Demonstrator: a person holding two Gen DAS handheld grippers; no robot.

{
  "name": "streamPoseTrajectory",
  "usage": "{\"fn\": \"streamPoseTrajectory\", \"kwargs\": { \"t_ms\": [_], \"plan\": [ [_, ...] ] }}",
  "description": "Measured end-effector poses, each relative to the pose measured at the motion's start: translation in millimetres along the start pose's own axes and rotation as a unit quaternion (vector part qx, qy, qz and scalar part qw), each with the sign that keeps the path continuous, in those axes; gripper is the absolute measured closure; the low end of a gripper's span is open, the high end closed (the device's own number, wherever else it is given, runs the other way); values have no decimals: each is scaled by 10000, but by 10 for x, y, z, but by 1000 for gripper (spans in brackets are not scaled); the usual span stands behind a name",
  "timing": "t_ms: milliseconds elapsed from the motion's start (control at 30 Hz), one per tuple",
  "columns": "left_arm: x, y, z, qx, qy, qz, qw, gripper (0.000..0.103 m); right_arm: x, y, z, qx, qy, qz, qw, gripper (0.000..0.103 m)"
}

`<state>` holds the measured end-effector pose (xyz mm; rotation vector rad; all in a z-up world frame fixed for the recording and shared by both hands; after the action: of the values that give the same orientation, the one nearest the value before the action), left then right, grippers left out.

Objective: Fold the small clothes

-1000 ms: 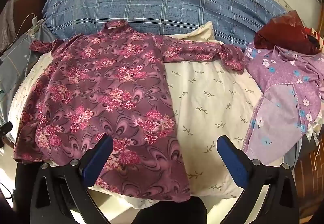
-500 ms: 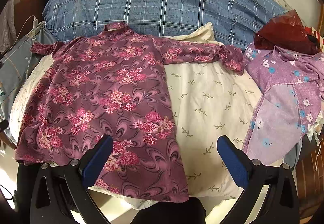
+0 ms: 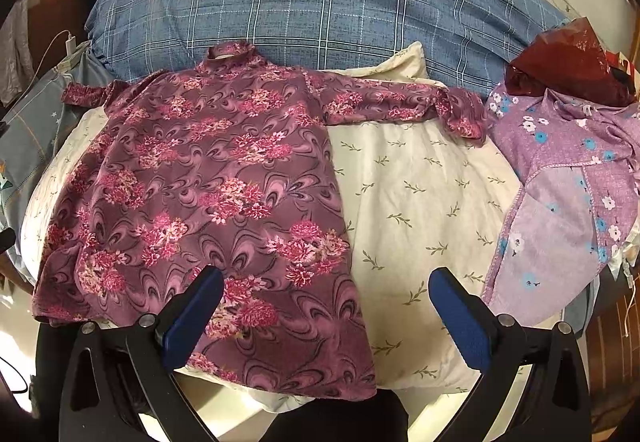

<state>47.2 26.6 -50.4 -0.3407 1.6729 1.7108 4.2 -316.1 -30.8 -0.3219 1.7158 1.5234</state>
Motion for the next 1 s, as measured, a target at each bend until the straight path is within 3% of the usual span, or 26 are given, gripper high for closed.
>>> {"fn": "streamPoseTrajectory", "kwargs": {
  "t_ms": [800,1000],
  "plan": [
    [-27,6,-262,396,-373,121,9984,0,-7,-24,-64,51,-62,73,9999,1],
    [-101,91,-361,61,-731,-70,9973,0,9,-49,-34,-9,23,138,9999,1]
  ]
}}
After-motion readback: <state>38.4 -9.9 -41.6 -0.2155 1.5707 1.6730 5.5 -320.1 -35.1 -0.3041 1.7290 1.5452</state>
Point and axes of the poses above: each gripper's, at about its wrist camera, not at the fingertips, and y roughly against the way its jaws point, z to its left, x to its underside, the point moved 8 cm from there along -y, roughly the way its jaws point, and after that the axes turned 12 degrees about -y, right-handed, at the moved point
